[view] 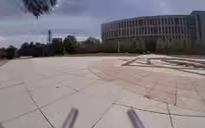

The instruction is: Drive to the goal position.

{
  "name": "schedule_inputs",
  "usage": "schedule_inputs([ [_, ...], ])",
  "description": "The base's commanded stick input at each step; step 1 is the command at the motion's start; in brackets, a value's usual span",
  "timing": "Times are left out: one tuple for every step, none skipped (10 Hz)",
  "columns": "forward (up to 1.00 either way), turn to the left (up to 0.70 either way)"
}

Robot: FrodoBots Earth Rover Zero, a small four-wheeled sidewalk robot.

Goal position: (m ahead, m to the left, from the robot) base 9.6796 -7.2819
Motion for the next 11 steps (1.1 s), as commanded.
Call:
schedule_inputs([
  [0.5, 0.0],
  [0.5, 0.0],
  [0.5, 0.0],
  [0.5, 0.0],
  [0.5, 0.0],
  [0.5, 0.0],
  [0.5, 0.0],
  [0.5, 0.0],
  [0.5, 0.0],
  [0.5, 0.0],
  [0.5, 0.0],
])
